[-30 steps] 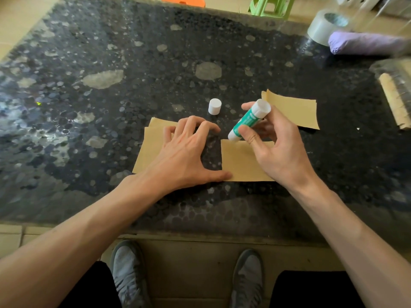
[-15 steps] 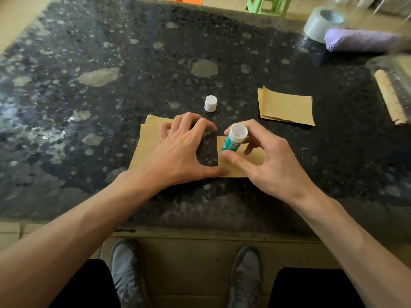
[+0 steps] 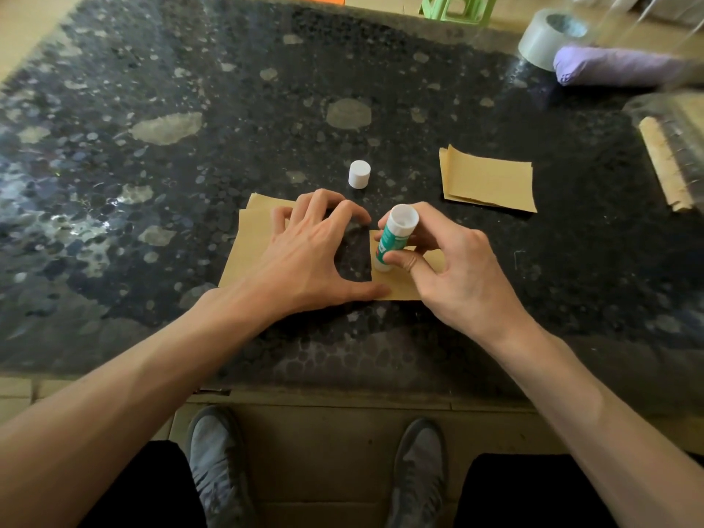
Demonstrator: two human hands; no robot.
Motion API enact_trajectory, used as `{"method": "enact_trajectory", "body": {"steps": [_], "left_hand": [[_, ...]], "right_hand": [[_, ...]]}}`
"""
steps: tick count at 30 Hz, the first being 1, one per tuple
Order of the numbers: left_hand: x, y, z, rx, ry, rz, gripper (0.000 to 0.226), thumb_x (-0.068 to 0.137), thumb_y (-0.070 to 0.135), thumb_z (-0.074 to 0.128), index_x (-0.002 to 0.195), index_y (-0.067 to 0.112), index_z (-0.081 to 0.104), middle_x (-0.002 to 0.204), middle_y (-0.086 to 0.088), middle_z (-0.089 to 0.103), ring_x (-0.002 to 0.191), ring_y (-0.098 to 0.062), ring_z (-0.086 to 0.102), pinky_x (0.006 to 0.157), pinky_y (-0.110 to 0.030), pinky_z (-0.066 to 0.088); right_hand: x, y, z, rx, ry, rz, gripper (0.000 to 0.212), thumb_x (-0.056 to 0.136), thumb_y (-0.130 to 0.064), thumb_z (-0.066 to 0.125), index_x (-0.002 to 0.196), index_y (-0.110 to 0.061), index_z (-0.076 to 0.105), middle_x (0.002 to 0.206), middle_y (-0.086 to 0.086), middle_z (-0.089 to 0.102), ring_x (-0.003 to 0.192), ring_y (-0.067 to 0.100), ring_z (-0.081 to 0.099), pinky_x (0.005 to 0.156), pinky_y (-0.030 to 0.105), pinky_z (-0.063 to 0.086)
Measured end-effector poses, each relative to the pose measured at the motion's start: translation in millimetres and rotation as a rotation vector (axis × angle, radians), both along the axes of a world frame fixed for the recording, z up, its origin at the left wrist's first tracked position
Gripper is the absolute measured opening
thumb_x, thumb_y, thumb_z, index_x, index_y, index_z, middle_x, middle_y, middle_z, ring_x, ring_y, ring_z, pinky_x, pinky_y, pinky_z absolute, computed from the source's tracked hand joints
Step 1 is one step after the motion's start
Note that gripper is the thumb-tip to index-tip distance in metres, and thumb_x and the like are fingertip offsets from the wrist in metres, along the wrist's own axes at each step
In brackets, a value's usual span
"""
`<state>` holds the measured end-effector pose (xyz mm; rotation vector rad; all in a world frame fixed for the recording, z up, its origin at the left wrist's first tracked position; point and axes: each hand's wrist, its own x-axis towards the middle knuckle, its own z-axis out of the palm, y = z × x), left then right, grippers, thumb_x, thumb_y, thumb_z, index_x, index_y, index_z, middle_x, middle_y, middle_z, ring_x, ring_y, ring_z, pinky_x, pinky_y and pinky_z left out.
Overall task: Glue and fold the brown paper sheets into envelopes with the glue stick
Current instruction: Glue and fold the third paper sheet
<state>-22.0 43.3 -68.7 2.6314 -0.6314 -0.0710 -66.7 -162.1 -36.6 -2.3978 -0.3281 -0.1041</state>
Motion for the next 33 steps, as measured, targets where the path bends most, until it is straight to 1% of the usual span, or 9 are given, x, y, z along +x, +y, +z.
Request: {"method": "enact_trajectory", "body": {"steps": [2, 5, 8, 10, 14, 20, 24, 29, 33], "left_hand": [[0.4, 0.2, 0.7, -0.003, 0.004, -0.005, 0.093, 0.063, 0.09, 0.06, 0.138, 0.038, 0.043, 0.136, 0.01, 0.037, 0.134, -0.013, 0.031, 0.102, -0.032, 0.019], [0.2, 0.6, 1.0, -0.002, -0.005, -0.009, 0.091, 0.064, 0.089, 0.061, 0.138, 0.038, 0.044, 0.137, 0.009, 0.038, 0.133, -0.013, 0.031, 0.102, -0.032, 0.019], [0.5, 1.0, -0.1, 0.013, -0.008, -0.006, 0.095, 0.063, 0.094, 0.054, 0.137, 0.036, 0.045, 0.138, 0.009, 0.038, 0.133, -0.013, 0.032, 0.102, -0.033, 0.021], [0.9, 0.6, -0.5, 0.017, -0.003, -0.001, 0.097, 0.061, 0.095, 0.049, 0.137, 0.036, 0.045, 0.137, 0.009, 0.038, 0.132, -0.013, 0.032, 0.102, -0.033, 0.021], [1.2, 0.2, 0.1, 0.018, -0.005, 0.0, 0.098, 0.06, 0.094, 0.048, 0.137, 0.035, 0.046, 0.137, 0.008, 0.039, 0.132, -0.014, 0.033, 0.102, -0.033, 0.021], [0.7, -0.1, 0.0, 0.022, -0.003, 0.004, 0.098, 0.059, 0.094, 0.048, 0.137, 0.036, 0.046, 0.137, 0.009, 0.038, 0.134, -0.013, 0.032, 0.103, -0.032, 0.02], [1.1, 0.0, -1.1, 0.026, -0.009, 0.004, 0.097, 0.059, 0.095, 0.049, 0.137, 0.038, 0.045, 0.137, 0.01, 0.038, 0.133, -0.013, 0.032, 0.103, -0.032, 0.02], [0.9, -0.3, -2.8, 0.007, -0.022, 0.007, 0.094, 0.059, 0.094, 0.052, 0.135, 0.038, 0.047, 0.135, 0.01, 0.039, 0.133, -0.014, 0.034, 0.103, -0.033, 0.021], [1.0, 0.1, -3.1, 0.006, -0.023, 0.003, 0.094, 0.06, 0.095, 0.052, 0.135, 0.039, 0.046, 0.136, 0.01, 0.039, 0.134, -0.014, 0.033, 0.104, -0.034, 0.021]], "right_hand": [[-0.4, 0.0, 1.4, -0.001, -0.023, -0.024, 0.032, 0.093, -0.037, 0.076, 0.12, -0.026, 0.062, 0.11, -0.016, 0.071, 0.102, 0.002, 0.067, 0.087, 0.009, 0.049], [0.1, 0.8, 1.6, 0.017, -0.036, -0.043, 0.036, 0.089, -0.045, 0.08, 0.114, -0.026, 0.062, 0.102, -0.024, 0.067, 0.096, -0.01, 0.065, 0.081, 0.003, 0.046], [0.6, 3.4, 1.1, 0.011, -0.042, -0.06, 0.039, 0.087, -0.049, 0.08, 0.113, -0.027, 0.06, 0.098, -0.035, 0.058, 0.094, -0.023, 0.058, 0.079, -0.001, 0.044], [0.8, 4.5, 0.3, 0.009, -0.043, -0.059, 0.039, 0.088, -0.049, 0.079, 0.115, -0.027, 0.06, 0.098, -0.038, 0.055, 0.094, -0.024, 0.057, 0.079, -0.002, 0.042], [0.7, 5.3, 0.1, 0.003, -0.035, -0.049, 0.034, 0.093, -0.039, 0.076, 0.12, -0.028, 0.06, 0.104, -0.022, 0.066, 0.101, -0.003, 0.062, 0.081, 0.003, 0.046], [3.7, 4.9, -1.3, -0.005, -0.005, -0.042, 0.029, 0.098, -0.017, 0.072, 0.123, -0.027, 0.06, 0.109, -0.015, 0.074, 0.111, -0.002, 0.063, 0.094, 0.025, 0.054], [5.1, 5.3, -2.1, -0.008, -0.021, -0.049, 0.028, 0.097, -0.022, 0.073, 0.121, -0.026, 0.06, 0.108, -0.012, 0.074, 0.106, 0.006, 0.068, 0.094, 0.032, 0.057], [6.8, 8.3, -0.7, -0.032, -0.049, -0.083, 0.032, 0.094, -0.038, 0.074, 0.12, -0.026, 0.059, 0.104, -0.015, 0.07, 0.098, 0.007, 0.067, 0.085, 0.03, 0.058], [8.6, 9.2, -1.0, -0.037, -0.051, -0.087, 0.034, 0.095, -0.039, 0.073, 0.123, -0.027, 0.059, 0.105, -0.015, 0.07, 0.1, 0.007, 0.066, 0.086, 0.033, 0.059]]}}
